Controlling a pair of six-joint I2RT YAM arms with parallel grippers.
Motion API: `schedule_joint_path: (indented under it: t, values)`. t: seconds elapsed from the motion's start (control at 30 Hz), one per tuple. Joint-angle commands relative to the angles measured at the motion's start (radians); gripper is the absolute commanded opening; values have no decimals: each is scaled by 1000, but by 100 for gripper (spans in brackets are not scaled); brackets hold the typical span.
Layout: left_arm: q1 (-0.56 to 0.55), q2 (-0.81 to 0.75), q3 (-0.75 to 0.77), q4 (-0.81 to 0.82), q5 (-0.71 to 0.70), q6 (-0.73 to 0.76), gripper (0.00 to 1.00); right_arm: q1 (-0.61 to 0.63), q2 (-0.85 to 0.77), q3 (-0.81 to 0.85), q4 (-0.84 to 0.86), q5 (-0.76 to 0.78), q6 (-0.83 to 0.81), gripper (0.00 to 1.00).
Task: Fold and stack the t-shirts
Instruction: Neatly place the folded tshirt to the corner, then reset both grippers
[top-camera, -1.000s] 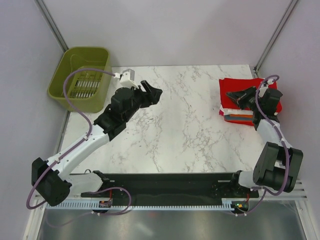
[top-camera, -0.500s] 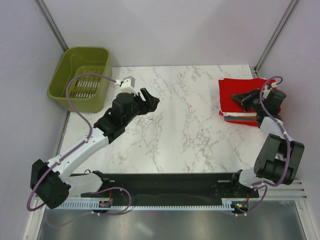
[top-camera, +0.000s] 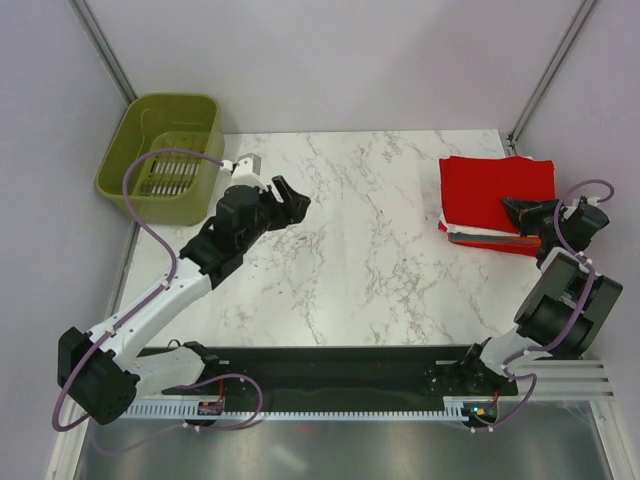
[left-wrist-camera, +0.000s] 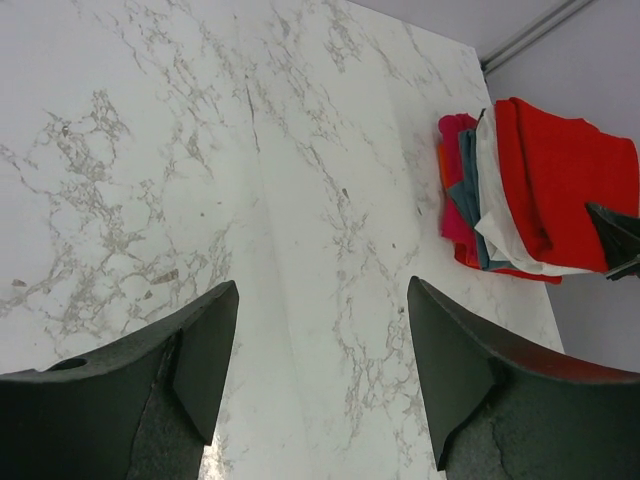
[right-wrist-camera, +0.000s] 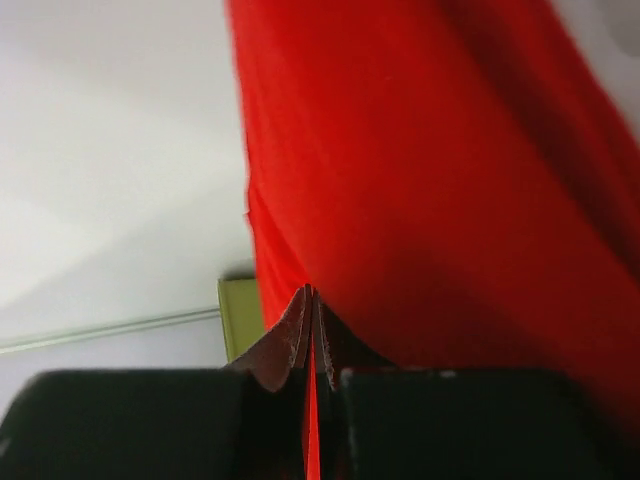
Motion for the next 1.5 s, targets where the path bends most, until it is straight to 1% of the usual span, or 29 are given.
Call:
schedule_joint_path:
  t: [0.0,0.13,0.2,0.23,0.27,0.33,0.4,0.43,0.5,0.53,0.6,0.63,0.7,0.73,0.83,0.9,0.93,0.97,1.03,1.07,1.1,1.13,1.17,1.2,1.23,1.27,1.3,1.37,1.47]
  values:
    - [16,-37,-14,-25,12,44,76,-22,32,-7,113,-6,60,6]
    - [40,-58,-16,-52,10,46,76,-22,-15,46,30,14,40,7]
    - [68,-66,-8,-83,44,41,77,-8,-76,119,-46,26,-31,9]
    - [107,-66,-5,-95,56,39,77,24,-125,194,-189,67,-77,10]
    - [128,-67,2,-108,62,39,77,45,-147,231,-255,98,-186,12]
    - [184,-69,15,-152,63,50,77,126,-184,291,-345,135,-262,13]
    - [217,-66,45,-205,44,59,78,180,-221,325,-378,155,-293,14]
    - [246,-61,73,-226,32,65,78,244,-243,325,-375,161,-302,15]
    - [273,-55,96,-270,23,69,78,320,-260,325,-383,213,-346,18]
    - [299,-54,104,-278,27,65,78,404,-267,325,-393,234,-366,19]
    - [319,-57,114,-289,46,58,78,487,-271,325,-409,293,-409,20]
    - [326,-61,115,-295,53,50,78,565,-271,319,-447,311,-441,21]
    - [326,-89,101,-293,87,42,78,637,-270,303,-459,365,-475,22]
    - [326,-101,92,-293,98,38,78,714,-271,281,-473,388,-510,22]
    - [326,-156,29,-299,122,49,79,850,-293,213,-488,481,-579,27]
    - [324,-208,-8,-309,138,53,79,916,-313,169,-492,541,-613,32]
    - [324,-230,-28,-313,142,47,79,968,-342,120,-492,593,-631,34]
    - [324,-248,-74,-313,162,41,79,993,-362,93,-490,628,-664,36]
    - [324,-302,-123,-313,168,26,79,1035,-406,31,-478,673,-696,47]
    - [324,-319,-175,-313,196,15,79,1044,-461,-41,-463,719,-708,53]
    - [324,-340,-204,-295,217,10,79,1050,-490,-75,-458,741,-716,64]
    - [324,-378,-235,-284,231,3,79,1049,-551,-142,-452,767,-711,72]
    - [324,-405,-299,-269,242,-2,79,1050,-582,-172,-450,787,-705,81]
    - [323,-428,-335,-234,262,-5,79,1050,-612,-199,-450,787,-686,84]
    - [324,-449,-371,-208,274,-8,79,1052,-673,-251,-438,787,-678,91]
    - [324,-496,-445,-185,288,-7,79,1053,-704,-279,-430,787,-672,94]
    - [324,-517,-482,-136,311,-4,79,1056,-733,-305,-424,787,-665,95]
    - [324,-567,-563,-109,328,16,80,1056,-811,-370,-404,787,-656,98]
    - [323,-630,-638,-82,329,71,78,1056,-865,-434,-383,842,-636,98]
